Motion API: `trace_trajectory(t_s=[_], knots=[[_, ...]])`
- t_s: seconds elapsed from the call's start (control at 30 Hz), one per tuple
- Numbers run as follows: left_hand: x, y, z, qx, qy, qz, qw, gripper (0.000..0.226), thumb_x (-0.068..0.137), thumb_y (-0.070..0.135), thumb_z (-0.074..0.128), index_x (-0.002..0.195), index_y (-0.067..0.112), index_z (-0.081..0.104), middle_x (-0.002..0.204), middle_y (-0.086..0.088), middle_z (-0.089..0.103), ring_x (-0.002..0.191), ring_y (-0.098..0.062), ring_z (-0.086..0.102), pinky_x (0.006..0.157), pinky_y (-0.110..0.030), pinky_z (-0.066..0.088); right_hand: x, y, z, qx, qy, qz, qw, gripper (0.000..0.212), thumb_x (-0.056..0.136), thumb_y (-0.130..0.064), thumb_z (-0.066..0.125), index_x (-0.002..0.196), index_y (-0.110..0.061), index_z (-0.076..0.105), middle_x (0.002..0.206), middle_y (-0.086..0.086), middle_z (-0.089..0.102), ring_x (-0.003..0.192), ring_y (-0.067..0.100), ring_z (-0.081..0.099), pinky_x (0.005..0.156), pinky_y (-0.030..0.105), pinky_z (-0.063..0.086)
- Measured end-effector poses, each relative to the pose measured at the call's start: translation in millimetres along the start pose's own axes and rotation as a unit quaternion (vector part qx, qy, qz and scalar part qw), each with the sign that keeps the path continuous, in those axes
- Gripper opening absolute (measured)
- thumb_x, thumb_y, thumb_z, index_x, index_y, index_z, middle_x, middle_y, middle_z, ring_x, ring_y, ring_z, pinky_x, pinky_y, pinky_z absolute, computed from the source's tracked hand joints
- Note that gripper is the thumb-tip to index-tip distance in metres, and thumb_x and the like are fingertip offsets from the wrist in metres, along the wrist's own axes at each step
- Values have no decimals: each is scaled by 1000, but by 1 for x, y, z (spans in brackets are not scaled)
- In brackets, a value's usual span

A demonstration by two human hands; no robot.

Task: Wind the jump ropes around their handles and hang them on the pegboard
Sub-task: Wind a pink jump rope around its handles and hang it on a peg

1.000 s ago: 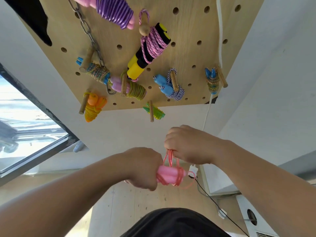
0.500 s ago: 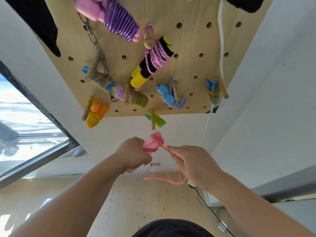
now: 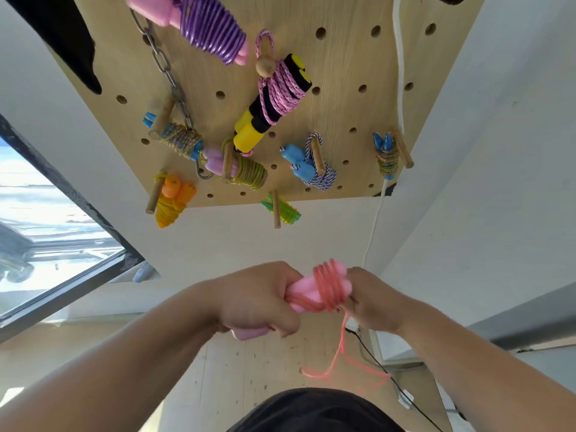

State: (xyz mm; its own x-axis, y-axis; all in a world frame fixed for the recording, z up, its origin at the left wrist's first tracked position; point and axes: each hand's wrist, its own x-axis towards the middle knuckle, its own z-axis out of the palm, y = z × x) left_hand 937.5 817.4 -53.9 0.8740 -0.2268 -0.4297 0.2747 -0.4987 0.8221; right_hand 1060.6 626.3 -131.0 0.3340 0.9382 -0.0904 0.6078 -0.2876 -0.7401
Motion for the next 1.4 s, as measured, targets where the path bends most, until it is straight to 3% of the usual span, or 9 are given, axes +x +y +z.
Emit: trace_trajectory(t_s=[0.2, 0.43, 0.6, 0.77, 0.87, 1.0, 1.07, 1.27, 1.4], knots=[[0, -9, 30, 308, -111, -63, 943, 15, 72, 18, 65, 68, 12, 52, 62, -4, 49, 54, -20, 45, 53, -29, 36, 24, -21, -41, -50, -232, 113, 965, 35, 98, -40, 62, 70, -23, 52, 67, 3, 49, 58, 15, 44, 57, 31, 40], [37, -33, 23, 457, 19, -174, 872, 3, 76, 18, 56, 75, 16, 57, 73, 1, 59, 67, -19, 59, 60, -29, 51, 53, -59, -38, -178, -127, 110, 970, 33, 89, -23, 61, 62, -19, 43, 65, 1, 49, 62, 20, 39, 58, 34, 32], [43, -47, -6, 322, 174, -194, 910, 7, 72, 21, 60, 70, 15, 57, 70, 0, 60, 65, -18, 58, 55, -26, 43, 25, -74, -23, -198, -23, 98, 975, 37, 103, -52, 44, 73, -30, 42, 66, -8, 51, 62, 12, 49, 56, 31, 34], [44, -44, -8, 9, 293, -170, 941, 20, 67, 7, 70, 63, 11, 51, 61, -5, 48, 57, -22, 43, 56, -28, 32, 2, -56, 4, -229, 110, 40, 966, 26, 109, -35, 32, 115, -29, 56, 68, -11, 45, 64, 12, 48, 63, 33, 36], [37, -38, -4, -136, 302, -139, 933, 23, 60, 4, 71, 58, 11, 49, 54, -3, 46, 55, -22, 41, 54, -27, 33, -5, -40, 9, -65, 174, 60, 981, 32, 108, -32, 42, 135, -37, 59, 63, -14, 48, 61, 8, 46, 59, 24, 33], [25, -22, 4, -214, 257, -94, 938, 19, 51, 8, 63, 63, 9, 48, 55, -7, 46, 50, -20, 42, 50, -25, 34, -9, -38, 5, 158, 183, 95, 966, 27, 107, -25, 48, 119, -32, 71, 92, -29, 70, 92, -10, 60, 80, 8, 42], [21, -19, 4, -240, 234, -81, 939, 21, 53, 6, 62, 69, 6, 48, 57, -10, 46, 49, -20, 44, 49, -25, 36, -10, -41, 0, 192, 165, 111, 961, 30, 108, -25, 43, 109, -28, 73, 84, -38, 64, 90, -17, 54, 78, 3, 37], [13, -16, 0, -273, 226, -73, 932, 24, 54, 4, 61, 73, 5, 47, 59, -12, 47, 51, -23, 45, 52, -28, 37, -9, -40, -10, 206, 161, 73, 962, 19, 105, -19, 53, 96, -18, 69, 69, -20, 54, 69, 1, 46, 66, 15, 37], [8, -9, 1, -292, 195, -41, 935, 18, 55, 0, 59, 68, 5, 47, 58, -12, 45, 49, -23, 42, 52, -28, 36, -11, -34, 5, 188, 122, 45, 973, 21, 105, -37, 44, 89, -27, 54, 65, -13, 44, 59, 9, 40, 62, 31, 40]])
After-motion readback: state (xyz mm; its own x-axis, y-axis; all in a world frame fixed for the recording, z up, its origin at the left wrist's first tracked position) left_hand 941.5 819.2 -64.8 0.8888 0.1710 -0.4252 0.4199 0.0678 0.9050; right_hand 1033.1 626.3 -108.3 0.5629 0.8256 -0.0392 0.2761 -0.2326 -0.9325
